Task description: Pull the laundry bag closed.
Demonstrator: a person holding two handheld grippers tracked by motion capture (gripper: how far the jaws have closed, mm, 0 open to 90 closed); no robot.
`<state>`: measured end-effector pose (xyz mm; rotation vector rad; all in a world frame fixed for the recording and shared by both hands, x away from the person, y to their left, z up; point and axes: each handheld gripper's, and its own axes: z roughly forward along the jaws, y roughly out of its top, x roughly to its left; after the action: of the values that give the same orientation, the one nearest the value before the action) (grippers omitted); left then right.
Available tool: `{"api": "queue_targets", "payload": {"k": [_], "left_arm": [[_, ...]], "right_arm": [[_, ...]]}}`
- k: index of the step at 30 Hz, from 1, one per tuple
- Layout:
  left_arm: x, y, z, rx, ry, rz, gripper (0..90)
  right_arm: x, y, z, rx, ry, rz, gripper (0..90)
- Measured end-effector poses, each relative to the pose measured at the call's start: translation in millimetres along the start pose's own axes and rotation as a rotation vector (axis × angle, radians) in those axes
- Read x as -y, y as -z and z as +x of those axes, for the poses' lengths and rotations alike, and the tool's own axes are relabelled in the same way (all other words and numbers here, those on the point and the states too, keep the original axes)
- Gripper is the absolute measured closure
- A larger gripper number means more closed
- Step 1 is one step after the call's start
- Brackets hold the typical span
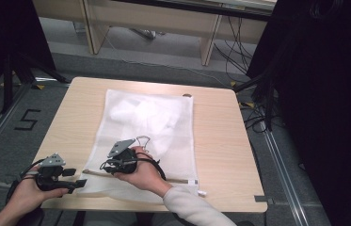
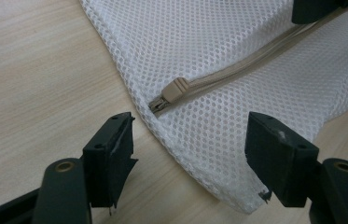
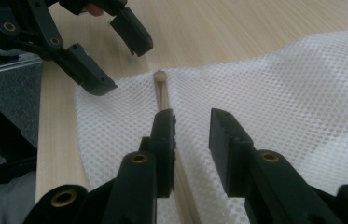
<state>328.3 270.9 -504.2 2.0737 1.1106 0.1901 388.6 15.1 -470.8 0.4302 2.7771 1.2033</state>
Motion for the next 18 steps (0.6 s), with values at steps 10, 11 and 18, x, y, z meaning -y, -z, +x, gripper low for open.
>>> {"api": "queue_targets", "payload": {"k": [10,11,18], "left_arm": [[0.3,0.2,-0.3,0.013,0.001,0.002,32.3],[0.2,0.6,-0.8,0.006,-0.001,-0.002,32.4],[0.6,0.3,-0.3,0.007,0.001,0.002,32.5]], "right_arm": [[-9.6,-15.3,5.6,-0.024,0.01,0.013,76.6],[-10.4,-17.1,7.3,-0.027,-0.01,0.02,76.6],[-16.0,-30.6,7.0,-0.041,-0.005,0.025,76.5]]}}
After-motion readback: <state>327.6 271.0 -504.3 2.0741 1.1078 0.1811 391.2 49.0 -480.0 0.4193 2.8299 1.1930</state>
